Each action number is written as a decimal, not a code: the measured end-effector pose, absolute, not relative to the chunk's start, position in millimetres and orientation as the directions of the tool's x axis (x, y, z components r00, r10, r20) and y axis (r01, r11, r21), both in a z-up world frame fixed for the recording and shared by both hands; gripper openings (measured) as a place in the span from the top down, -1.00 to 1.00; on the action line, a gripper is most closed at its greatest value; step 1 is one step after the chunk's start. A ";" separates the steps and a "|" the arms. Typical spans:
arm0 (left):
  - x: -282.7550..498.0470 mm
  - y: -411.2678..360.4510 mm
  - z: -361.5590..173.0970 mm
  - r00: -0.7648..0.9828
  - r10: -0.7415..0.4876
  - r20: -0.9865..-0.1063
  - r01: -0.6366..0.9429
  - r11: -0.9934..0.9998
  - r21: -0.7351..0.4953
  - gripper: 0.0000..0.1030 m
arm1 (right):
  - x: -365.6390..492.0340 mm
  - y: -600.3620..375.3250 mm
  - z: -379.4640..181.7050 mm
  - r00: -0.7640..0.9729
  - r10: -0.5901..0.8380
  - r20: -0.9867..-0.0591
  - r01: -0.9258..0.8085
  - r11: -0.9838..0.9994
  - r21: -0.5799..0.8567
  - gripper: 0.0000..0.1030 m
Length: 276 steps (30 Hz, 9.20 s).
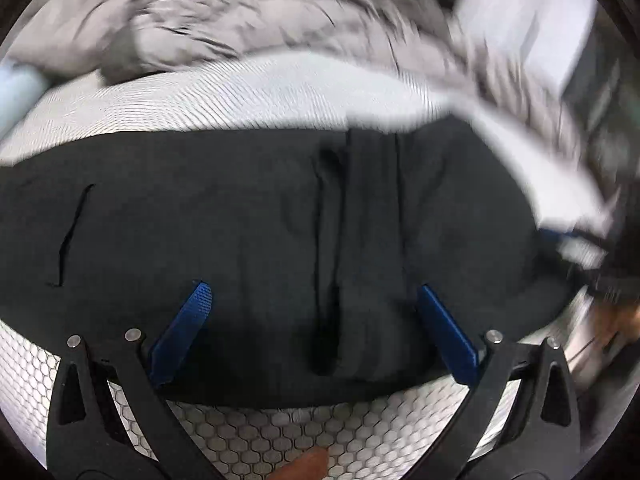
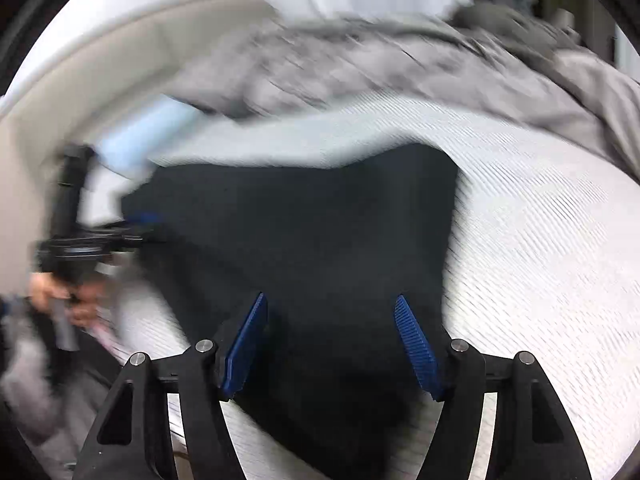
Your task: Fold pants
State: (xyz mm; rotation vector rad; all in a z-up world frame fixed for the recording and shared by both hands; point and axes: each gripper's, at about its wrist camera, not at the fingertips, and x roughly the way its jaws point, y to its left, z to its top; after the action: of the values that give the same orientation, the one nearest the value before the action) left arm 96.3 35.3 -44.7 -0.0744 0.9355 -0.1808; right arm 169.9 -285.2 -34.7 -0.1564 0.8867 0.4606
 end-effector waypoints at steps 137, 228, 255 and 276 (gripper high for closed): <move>69.5 -12.4 11.9 0.705 -0.340 -0.622 0.283 0.939 -0.193 -0.81 | 243.0 -351.3 -79.9 0.416 0.627 -0.658 -0.190 0.768 0.611 0.32; 171.1 -0.3 -7.7 0.623 -0.300 -0.722 0.286 0.947 -0.147 -0.64 | 248.5 -241.8 -54.8 0.569 0.304 -0.764 -0.382 0.921 0.082 0.09; 261.9 43.5 -45.8 0.546 -0.267 -0.794 0.096 0.962 -0.257 -0.31 | 311.2 -168.0 -80.7 0.585 0.159 -0.795 -0.369 0.926 -0.086 0.07; 267.2 25.6 -49.4 0.525 -0.365 -0.769 0.134 0.928 -0.349 0.73 | 343.8 -150.2 -81.0 0.560 0.251 -0.789 -0.397 0.918 0.010 0.01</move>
State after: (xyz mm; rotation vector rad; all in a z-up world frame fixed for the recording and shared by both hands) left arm 267.2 25.6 -49.4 -0.2598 0.9759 -0.3026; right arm 343.8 -150.2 -81.0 -0.1769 0.8988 0.3839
